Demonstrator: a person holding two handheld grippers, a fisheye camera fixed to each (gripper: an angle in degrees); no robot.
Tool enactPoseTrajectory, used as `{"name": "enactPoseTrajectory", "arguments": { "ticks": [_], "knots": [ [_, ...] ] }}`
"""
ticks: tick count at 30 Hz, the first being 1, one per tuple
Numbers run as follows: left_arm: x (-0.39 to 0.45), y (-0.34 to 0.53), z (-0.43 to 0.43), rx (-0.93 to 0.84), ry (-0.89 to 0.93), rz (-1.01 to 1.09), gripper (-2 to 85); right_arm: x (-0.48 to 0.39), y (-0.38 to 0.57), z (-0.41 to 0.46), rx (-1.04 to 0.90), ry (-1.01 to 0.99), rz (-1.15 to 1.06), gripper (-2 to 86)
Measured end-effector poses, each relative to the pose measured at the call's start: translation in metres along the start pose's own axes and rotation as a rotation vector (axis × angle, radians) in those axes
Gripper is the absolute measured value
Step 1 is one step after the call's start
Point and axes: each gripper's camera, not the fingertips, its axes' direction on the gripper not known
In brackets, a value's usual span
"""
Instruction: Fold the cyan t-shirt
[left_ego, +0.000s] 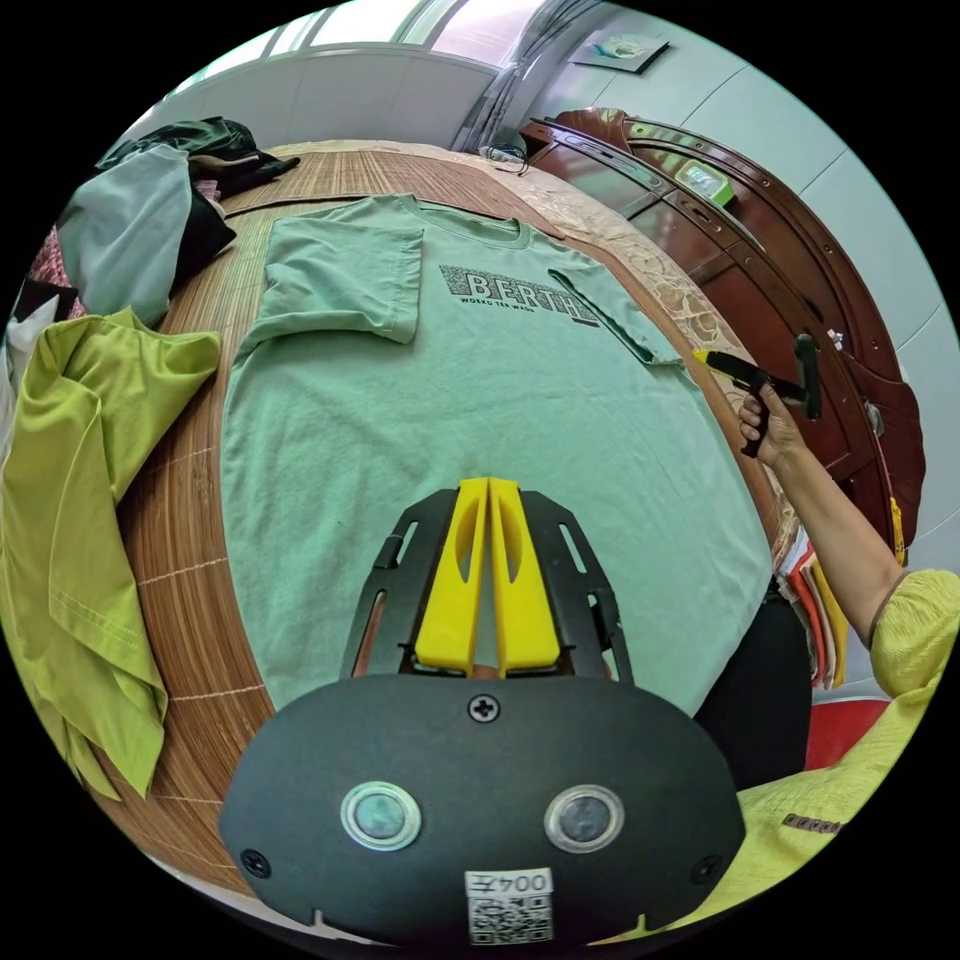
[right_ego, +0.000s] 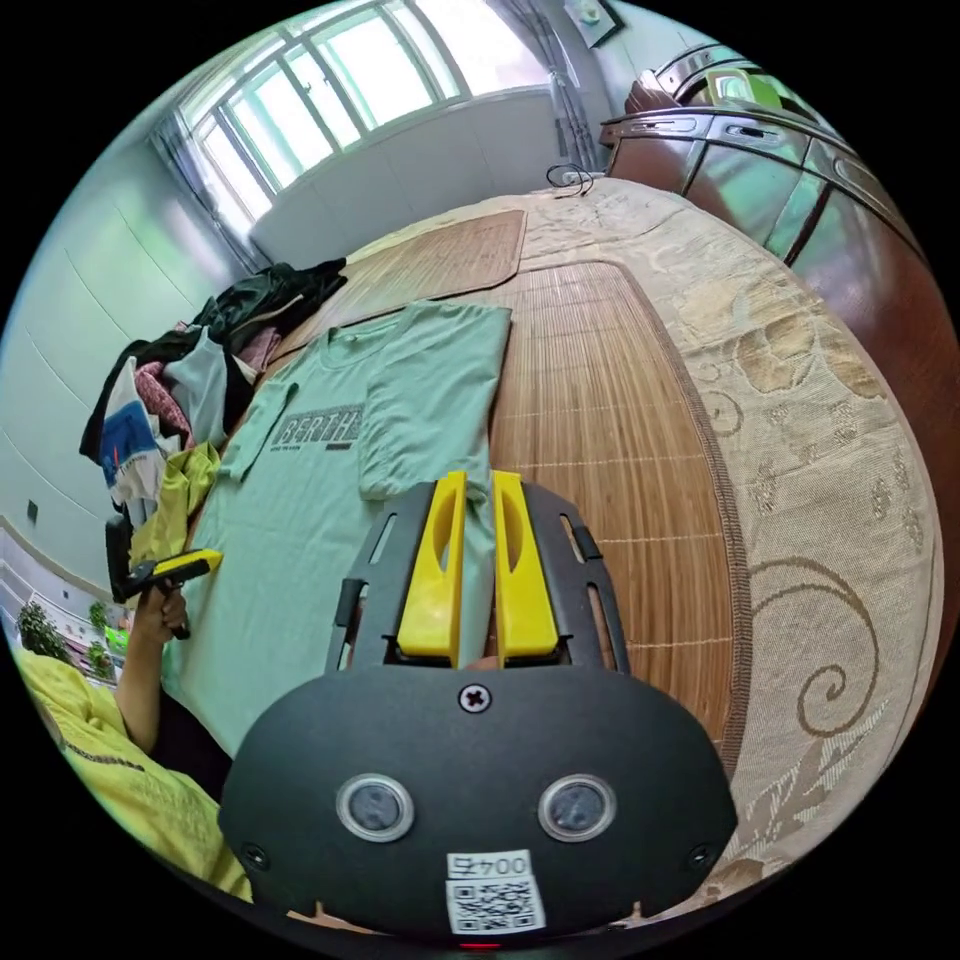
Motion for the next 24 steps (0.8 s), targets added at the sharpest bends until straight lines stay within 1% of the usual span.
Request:
{"name": "enactPoseTrajectory", "arguments": {
  "ticks": [2, 5, 8, 10, 12, 14, 16, 17, 21, 23, 24],
  "knots": [
    [0.000, -0.001, 0.000, 0.000, 0.003, -0.002, 0.8, -0.004, -0.006, 0.008, -0.010, 0.009, -0.032, 4.7],
    [0.000, -0.003, 0.001, 0.001, 0.003, -0.002, 0.7, -0.003, -0.010, 0.040, -0.143, 0.081, -0.091, 2.8],
    [0.002, -0.004, 0.002, 0.001, -0.004, 0.002, 0.7, 0.024, -0.012, 0.024, -0.124, 0.017, -0.024, 3.3],
    [0.004, -0.004, 0.003, 0.001, -0.009, 0.004, 0.7, 0.031, -0.016, -0.002, -0.034, 0.014, -0.022, 4.3],
    [0.005, -0.005, 0.005, 0.001, -0.012, 0.005, 0.7, 0.033, -0.024, -0.008, -0.027, 0.002, -0.041, 4.4],
    [0.006, -0.005, 0.007, 0.001, -0.012, 0.005, 0.7, 0.034, -0.031, 0.001, -0.063, 0.006, -0.052, 4.6],
    [0.006, -0.005, 0.008, 0.001, -0.008, 0.003, 0.7, 0.042, -0.038, 0.031, -0.208, 0.022, -0.047, 5.4],
    [0.005, -0.005, 0.010, 0.001, -0.004, 0.001, 0.7, 0.044, -0.039, 0.034, -0.230, 0.032, -0.040, 5.2],
    [0.008, -0.005, 0.014, 0.001, -0.007, 0.002, 0.7, 0.040, -0.042, -0.011, -0.057, 0.046, -0.052, 5.0],
    [0.013, -0.004, 0.017, 0.001, -0.020, 0.008, 0.7, 0.033, -0.046, -0.012, -0.064, 0.078, -0.090, 6.0],
    [0.014, -0.004, 0.018, 0.001, -0.023, 0.010, 0.7, 0.030, -0.050, -0.002, -0.111, 0.093, -0.109, 6.6]
  ]
}}
